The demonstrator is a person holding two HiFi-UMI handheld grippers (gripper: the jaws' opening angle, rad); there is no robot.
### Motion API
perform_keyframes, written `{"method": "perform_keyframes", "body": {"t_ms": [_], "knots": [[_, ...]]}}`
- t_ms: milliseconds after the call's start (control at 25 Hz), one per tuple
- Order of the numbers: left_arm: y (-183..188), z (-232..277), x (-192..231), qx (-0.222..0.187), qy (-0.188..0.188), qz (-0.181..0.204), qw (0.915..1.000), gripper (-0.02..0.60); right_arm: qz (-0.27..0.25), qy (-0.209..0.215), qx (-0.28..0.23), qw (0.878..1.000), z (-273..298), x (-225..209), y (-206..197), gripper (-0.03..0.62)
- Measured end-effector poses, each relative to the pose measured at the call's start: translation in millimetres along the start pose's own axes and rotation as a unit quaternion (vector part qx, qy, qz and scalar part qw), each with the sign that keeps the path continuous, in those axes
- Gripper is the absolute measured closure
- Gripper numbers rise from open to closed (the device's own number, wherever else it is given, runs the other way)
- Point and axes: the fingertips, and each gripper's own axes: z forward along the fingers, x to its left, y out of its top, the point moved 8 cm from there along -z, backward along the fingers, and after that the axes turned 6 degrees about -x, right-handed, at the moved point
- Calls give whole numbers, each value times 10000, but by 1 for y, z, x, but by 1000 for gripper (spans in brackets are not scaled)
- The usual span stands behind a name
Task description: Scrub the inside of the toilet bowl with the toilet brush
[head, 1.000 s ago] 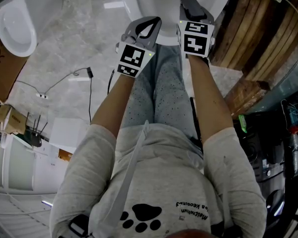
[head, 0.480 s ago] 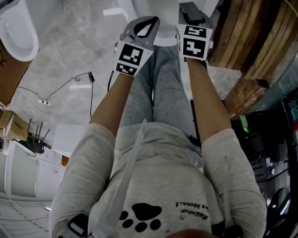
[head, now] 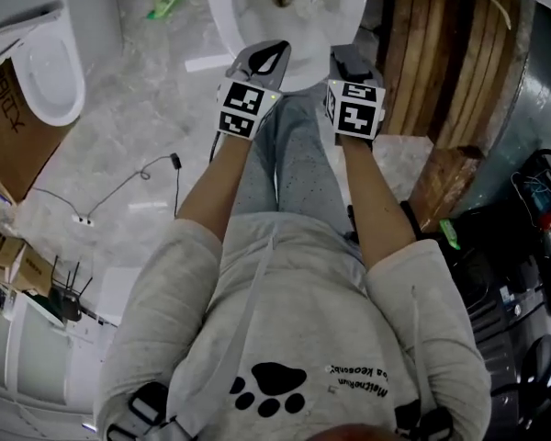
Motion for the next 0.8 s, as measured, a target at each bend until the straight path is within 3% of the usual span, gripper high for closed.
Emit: {"method": "perform_keyframes", "body": {"t_ms": [280, 600, 800], "knots": [[41, -47, -31, 3, 105, 26, 9999, 583, 225, -108, -463, 9986, -76, 0, 23, 444], [130, -80, -49, -682, 246, 216, 9971, 583, 156, -101, -1544, 9878, -163, 9, 79, 444], [173, -102, -77, -963, 169, 569, 9936, 583, 70, -34, -2264, 9740, -221, 11, 98, 444]]}}
